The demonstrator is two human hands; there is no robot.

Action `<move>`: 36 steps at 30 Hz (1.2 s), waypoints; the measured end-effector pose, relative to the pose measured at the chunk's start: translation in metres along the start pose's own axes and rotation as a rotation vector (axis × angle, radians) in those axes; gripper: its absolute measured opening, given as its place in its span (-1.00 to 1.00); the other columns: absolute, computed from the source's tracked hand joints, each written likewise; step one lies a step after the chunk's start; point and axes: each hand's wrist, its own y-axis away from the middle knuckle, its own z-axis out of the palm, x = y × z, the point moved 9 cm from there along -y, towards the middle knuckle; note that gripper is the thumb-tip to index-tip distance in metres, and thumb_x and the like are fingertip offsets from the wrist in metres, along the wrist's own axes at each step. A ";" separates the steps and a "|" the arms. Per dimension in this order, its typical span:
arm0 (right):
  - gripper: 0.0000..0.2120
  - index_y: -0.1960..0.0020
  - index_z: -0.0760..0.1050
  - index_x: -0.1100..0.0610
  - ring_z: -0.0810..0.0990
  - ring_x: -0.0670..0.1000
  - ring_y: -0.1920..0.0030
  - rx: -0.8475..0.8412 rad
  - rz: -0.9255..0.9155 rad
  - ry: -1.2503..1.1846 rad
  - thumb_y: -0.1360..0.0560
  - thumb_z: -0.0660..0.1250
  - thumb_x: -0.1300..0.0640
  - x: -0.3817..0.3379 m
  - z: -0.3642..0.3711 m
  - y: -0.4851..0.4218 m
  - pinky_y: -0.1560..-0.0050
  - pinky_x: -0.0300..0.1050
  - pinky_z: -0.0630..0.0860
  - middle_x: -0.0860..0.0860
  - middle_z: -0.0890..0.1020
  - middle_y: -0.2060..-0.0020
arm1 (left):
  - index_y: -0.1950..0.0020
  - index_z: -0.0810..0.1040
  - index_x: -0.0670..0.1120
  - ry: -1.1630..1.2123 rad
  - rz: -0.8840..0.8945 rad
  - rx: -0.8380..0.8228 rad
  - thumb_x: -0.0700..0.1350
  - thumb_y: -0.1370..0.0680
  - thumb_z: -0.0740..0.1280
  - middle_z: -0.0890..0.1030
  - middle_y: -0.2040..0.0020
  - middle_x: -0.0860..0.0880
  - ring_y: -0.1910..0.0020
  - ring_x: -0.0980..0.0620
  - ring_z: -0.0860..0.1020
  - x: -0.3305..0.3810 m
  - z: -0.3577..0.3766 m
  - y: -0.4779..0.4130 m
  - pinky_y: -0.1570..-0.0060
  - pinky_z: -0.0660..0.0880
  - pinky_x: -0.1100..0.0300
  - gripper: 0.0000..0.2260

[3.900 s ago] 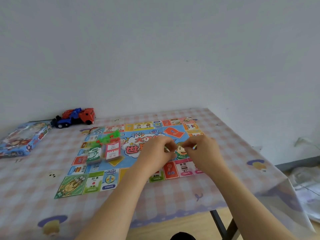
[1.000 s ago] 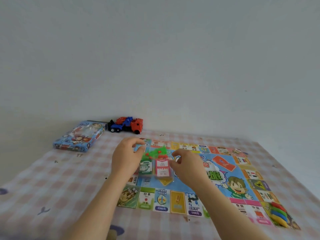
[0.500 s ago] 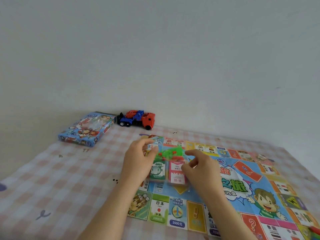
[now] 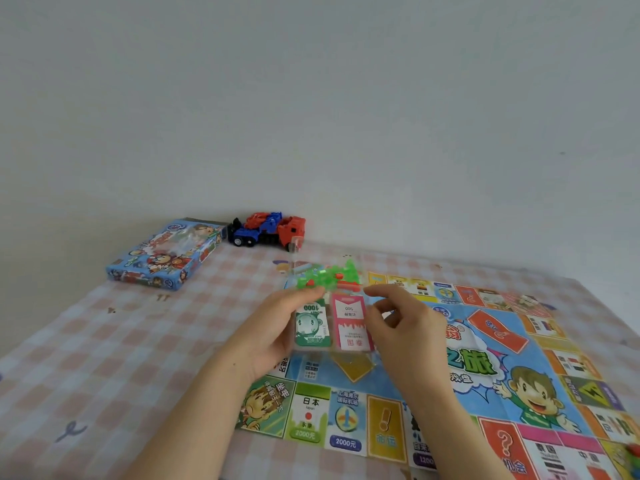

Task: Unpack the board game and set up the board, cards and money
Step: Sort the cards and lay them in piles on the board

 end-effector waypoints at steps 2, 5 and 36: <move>-0.85 -0.03 0.60 -0.06 0.62 -0.07 0.33 -0.016 0.001 0.009 -0.52 0.33 0.14 0.001 0.002 -0.001 0.42 -0.04 0.56 -0.17 0.62 0.32 | -0.09 0.60 -0.16 0.013 -0.010 -0.019 -0.13 -0.53 0.30 0.69 0.05 -0.16 0.18 -0.05 0.66 -0.002 0.001 0.001 0.27 0.61 0.12 -0.80; -0.84 -0.05 0.61 -0.08 0.60 -0.09 0.27 -0.066 0.000 0.033 -0.53 0.32 0.10 0.003 0.008 -0.001 0.37 -0.13 0.55 -0.21 0.60 0.26 | -0.10 0.60 -0.17 -0.004 -0.004 0.016 -0.15 -0.53 0.29 0.68 0.04 -0.18 0.19 -0.06 0.66 -0.002 -0.003 0.000 0.25 0.60 0.11 -0.80; -0.55 -0.33 0.48 -0.08 0.49 -0.12 -0.05 -0.335 0.015 0.058 -0.46 0.28 -0.14 -0.006 0.031 0.007 -0.03 -0.02 0.57 -0.16 0.42 -0.05 | -0.04 0.61 -0.18 -0.043 0.054 0.071 -0.13 -0.52 0.32 0.66 0.20 -0.14 0.27 -0.05 0.64 0.003 -0.012 -0.003 0.24 0.57 0.08 -0.83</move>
